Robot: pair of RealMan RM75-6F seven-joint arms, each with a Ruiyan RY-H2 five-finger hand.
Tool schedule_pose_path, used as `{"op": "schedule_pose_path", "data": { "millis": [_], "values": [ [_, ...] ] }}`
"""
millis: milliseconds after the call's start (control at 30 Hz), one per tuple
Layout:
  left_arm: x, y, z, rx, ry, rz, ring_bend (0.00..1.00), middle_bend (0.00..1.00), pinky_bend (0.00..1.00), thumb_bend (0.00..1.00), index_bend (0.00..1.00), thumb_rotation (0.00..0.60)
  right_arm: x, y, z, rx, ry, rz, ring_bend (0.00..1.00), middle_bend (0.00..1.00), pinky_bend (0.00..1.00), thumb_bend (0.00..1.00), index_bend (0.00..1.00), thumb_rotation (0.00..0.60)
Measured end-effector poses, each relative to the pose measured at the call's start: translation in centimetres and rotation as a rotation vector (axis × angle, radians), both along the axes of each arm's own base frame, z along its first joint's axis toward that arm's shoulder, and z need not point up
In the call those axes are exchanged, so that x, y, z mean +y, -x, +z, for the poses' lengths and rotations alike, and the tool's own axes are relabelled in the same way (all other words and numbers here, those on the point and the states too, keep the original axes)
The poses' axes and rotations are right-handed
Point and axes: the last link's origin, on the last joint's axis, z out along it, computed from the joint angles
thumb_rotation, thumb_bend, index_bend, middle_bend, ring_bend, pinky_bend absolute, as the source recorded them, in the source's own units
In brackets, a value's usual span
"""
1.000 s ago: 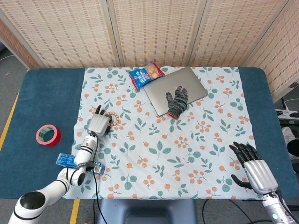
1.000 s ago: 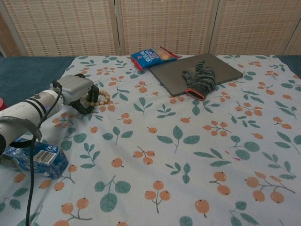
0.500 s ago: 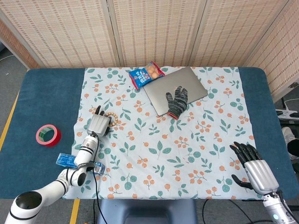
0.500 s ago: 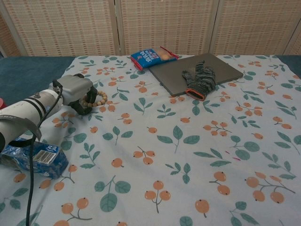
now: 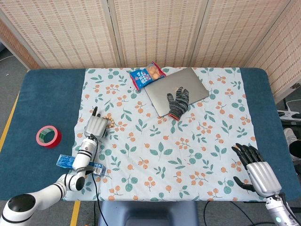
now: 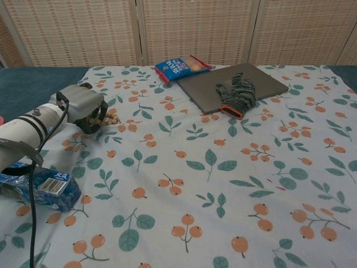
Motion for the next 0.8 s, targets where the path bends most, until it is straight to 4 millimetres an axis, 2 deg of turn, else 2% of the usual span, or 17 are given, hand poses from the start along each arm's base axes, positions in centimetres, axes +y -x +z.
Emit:
{"op": "schedule_pose_path", "data": {
  "millis": [367,533,800],
  "values": [
    [1.1,-2.2,1.7,-0.141,-0.061,-0.027,0.37,0.73,0.08,0.53,0.69,0.6,0.1,0.0,0.2,-0.011,0.005,0.003,0.0,0.0,0.0,0.21,0.0,0.6],
    [2.2,-2.3,2.3,-0.248,-0.09,0.061,0.42,0.76,0.13,0.57,0.69,0.6,0.0,0.0,0.3,-0.014,0.003,0.003,0.0,0.0,0.0,0.21,0.0,0.6],
    [4.5,-2.5,4.3,-0.522,-0.197,0.221,0.47,0.81,0.19,0.6,0.68,0.6,0.1,-0.1,0.2,-0.015,-0.002,0.005,0.0,0.0,0.0,0.21,0.0,0.6]
  ]
}}
